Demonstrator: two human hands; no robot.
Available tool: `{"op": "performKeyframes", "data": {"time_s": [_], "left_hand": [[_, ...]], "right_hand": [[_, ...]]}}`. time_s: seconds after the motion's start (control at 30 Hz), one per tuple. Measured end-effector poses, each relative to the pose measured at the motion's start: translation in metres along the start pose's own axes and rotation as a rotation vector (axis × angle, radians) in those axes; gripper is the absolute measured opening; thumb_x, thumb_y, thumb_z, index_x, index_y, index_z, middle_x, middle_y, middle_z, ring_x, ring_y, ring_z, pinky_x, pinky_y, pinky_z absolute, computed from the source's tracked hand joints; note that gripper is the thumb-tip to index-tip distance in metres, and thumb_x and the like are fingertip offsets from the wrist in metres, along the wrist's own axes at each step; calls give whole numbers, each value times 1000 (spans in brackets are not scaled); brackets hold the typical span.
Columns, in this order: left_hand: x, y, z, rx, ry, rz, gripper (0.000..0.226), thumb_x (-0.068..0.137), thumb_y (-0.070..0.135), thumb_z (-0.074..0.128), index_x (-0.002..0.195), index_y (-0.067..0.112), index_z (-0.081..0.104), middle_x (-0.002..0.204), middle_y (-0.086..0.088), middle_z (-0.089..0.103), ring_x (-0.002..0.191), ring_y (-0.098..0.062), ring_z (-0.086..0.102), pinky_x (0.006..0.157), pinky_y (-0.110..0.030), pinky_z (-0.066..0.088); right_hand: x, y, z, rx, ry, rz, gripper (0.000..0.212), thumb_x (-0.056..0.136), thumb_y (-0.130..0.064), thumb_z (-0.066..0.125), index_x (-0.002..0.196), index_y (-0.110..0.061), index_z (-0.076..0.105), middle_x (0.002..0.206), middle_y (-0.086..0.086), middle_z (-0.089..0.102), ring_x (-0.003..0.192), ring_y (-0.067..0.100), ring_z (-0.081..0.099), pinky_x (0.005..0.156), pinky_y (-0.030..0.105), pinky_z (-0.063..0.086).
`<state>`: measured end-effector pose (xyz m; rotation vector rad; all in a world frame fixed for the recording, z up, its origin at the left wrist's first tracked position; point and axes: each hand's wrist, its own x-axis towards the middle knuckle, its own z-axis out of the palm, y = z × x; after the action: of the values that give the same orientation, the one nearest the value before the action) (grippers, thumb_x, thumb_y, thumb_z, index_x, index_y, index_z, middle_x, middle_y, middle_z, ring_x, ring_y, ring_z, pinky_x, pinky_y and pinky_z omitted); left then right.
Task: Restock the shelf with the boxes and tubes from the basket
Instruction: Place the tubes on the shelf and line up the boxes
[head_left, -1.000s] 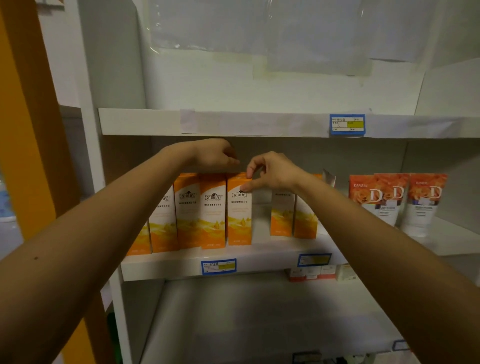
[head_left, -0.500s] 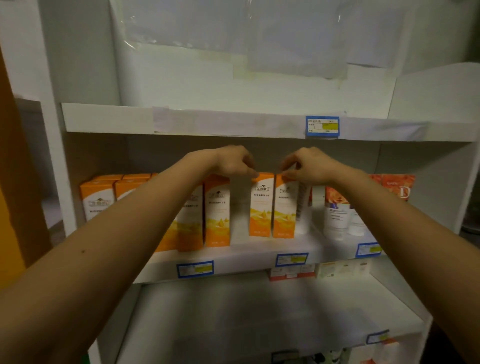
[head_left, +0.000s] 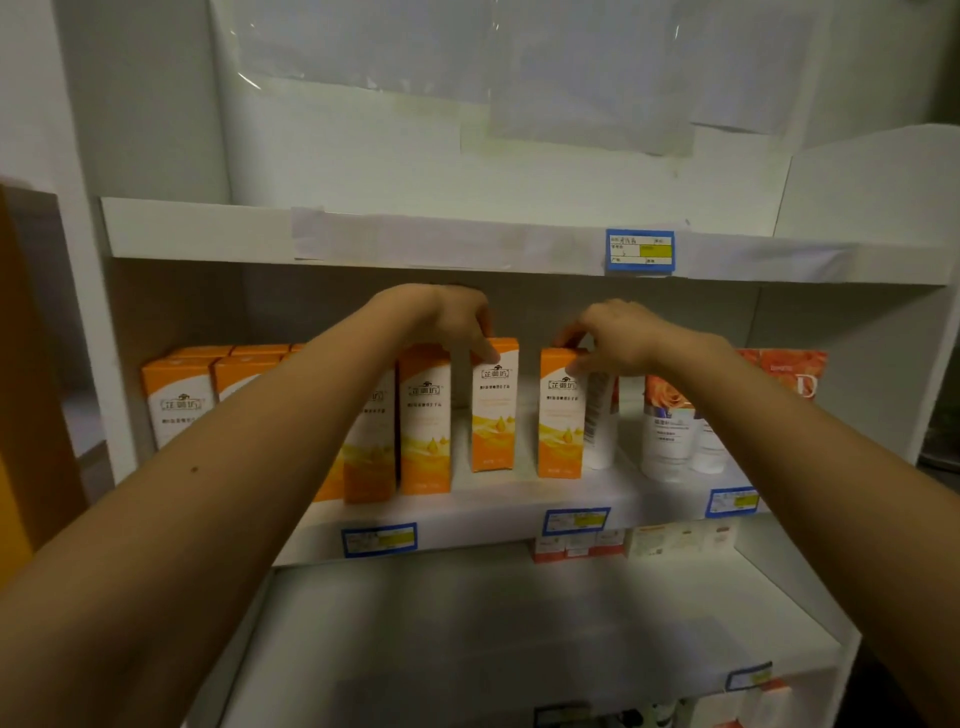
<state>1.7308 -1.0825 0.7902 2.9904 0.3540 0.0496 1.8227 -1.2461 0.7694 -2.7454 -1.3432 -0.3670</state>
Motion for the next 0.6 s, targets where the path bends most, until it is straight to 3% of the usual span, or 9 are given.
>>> {"op": "performKeyframes", "data": {"time_s": [0.17,0.3,0.6], "left_hand": [[-2,-12,-1,33,-33,-53,35,84,35,62,107,9,65,106,-9,68,96,-28,66,89,-43,54],[-1,-16,-2,24,-60,-95,38,84,37,62,112,12,60,103,-3,64,99,-26,65,91,-43,53],[-1,-21,-1,-54,5,-116,49,87,50,50,121,15,56,119,-4,61,108,-25,59,101,-46,46]], "right_hand": [[1,-1,-2,64,-13,-26,38,85,-26,63,122,-18,56,125,5,60,113,22,57,95,36,47],[1,-5,-3,146,-19,-64,38,84,-22,64,122,-17,56,125,4,59,114,21,55,93,33,44],[4,-25,-1,377,-33,-167,35,82,-17,67,117,-18,59,107,-3,60,96,9,53,69,7,37]]}}
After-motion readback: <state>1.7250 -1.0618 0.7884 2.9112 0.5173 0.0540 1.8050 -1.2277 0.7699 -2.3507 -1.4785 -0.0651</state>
